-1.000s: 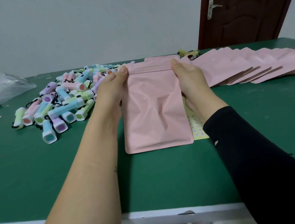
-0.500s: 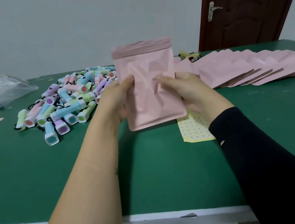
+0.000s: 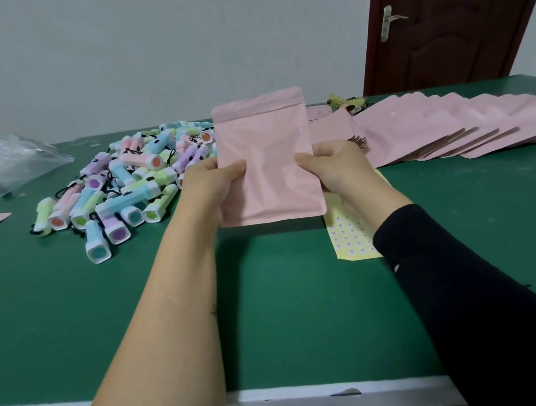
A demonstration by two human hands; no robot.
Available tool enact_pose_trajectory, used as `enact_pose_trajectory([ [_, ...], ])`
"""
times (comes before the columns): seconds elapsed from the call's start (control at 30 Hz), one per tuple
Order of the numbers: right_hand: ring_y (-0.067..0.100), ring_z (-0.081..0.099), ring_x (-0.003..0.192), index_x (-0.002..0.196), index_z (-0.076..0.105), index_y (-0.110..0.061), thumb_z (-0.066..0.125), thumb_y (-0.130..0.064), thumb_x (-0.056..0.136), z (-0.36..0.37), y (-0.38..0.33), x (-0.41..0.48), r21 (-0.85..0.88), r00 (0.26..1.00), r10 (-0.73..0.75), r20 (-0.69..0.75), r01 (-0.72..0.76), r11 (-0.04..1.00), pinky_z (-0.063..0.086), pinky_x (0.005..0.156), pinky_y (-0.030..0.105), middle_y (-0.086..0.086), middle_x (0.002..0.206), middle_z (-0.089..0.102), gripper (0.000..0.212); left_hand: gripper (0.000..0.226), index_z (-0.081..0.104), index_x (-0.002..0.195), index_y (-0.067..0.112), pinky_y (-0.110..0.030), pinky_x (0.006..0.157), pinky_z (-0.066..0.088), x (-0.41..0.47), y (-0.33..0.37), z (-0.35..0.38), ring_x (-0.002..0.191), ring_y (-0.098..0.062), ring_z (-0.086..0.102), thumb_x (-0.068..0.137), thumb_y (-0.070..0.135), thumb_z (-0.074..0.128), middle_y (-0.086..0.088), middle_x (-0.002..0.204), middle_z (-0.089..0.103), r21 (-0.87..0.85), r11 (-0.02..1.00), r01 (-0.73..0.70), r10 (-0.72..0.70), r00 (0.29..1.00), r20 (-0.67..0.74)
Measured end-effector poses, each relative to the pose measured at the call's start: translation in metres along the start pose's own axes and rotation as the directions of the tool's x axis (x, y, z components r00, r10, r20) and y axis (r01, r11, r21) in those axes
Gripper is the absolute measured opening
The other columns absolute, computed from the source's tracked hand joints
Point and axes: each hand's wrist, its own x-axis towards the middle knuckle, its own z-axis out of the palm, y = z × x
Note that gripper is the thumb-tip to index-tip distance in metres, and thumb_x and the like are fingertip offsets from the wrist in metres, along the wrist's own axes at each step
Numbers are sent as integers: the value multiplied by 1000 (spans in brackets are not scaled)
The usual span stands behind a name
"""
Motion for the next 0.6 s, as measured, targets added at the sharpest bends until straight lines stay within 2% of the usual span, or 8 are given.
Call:
enact_pose_trajectory([
  [0.07,50,59,102,113,54,19,64,-19,92,3,2,2,-83,997,-62,-47,57,995,50,91,52,36,116,57,45,5,67,92,16,-36,85,56,0,-1,2,76,-17,65,89,15,71,2,86,70,43,999,-3,4,1000,-15],
  [0.1,46,61,86,110,56,18,64,-20,92,4,2,3,-108,994,-87,-59,80,991,52,82,43,35,108,61,43,7,68,94,16,-37,87,56,-1,0,2,79,-19,66,89,17,71,2,88,71,52,999,-1,1,1000,-11],
  [0.2,20,36,64,80,54,9,60,-20,93,1,5,2,-157,995,-90,-49,81,984,28,60,29,19,67,42,32,17,69,98,16,-38,81,59,-4,1,0,82,-21,71,86,24,75,-1,93,75,2,1000,26,-26,997,66],
  [0.3,17,43,70,94,59,13,60,-20,94,0,11,1,-158,996,-65,54,73,985,35,65,29,31,79,53,33,22,69,99,17,-29,66,59,-5,-1,-1,76,-16,73,82,25,79,1,89,76,-65,998,12,-6,997,82],
  [0.4,18,44,74,107,56,14,59,-22,95,2,16,1,-190,986,-71,149,99,977,43,68,37,37,100,59,38,22,69,100,16,-31,74,56,-4,-3,0,79,-16,69,81,21,79,2,93,73,11,1000,-20,21,1000,-21],
  [0.47,17,48,67,108,60,6,57,-26,96,-1,17,3,-211,983,-95,156,127,969,42,65,30,21,84,62,34,27,69,106,15,-28,72,54,0,-5,-3,77,-13,66,82,20,79,4,92,71,54,997,-46,49,996,-72],
  [0.53,12,57,62,114,64,-15,55,-25,98,-13,17,6,-183,986,-117,121,138,973,49,56,23,-3,87,68,21,31,68,111,15,-25,65,50,4,-9,-9,76,-9,64,82,22,78,8,90,69,129,987,-91,106,988,-113],
  [0.6,6,60,64,114,63,-24,52,-22,99,-33,21,9,-205,987,-154,51,161,965,49,52,15,-10,91,70,18,42,63,119,18,-27,72,50,4,-14,-12,89,-14,65,81,27,78,5,104,69,250,958,-138,180,972,-154],
])
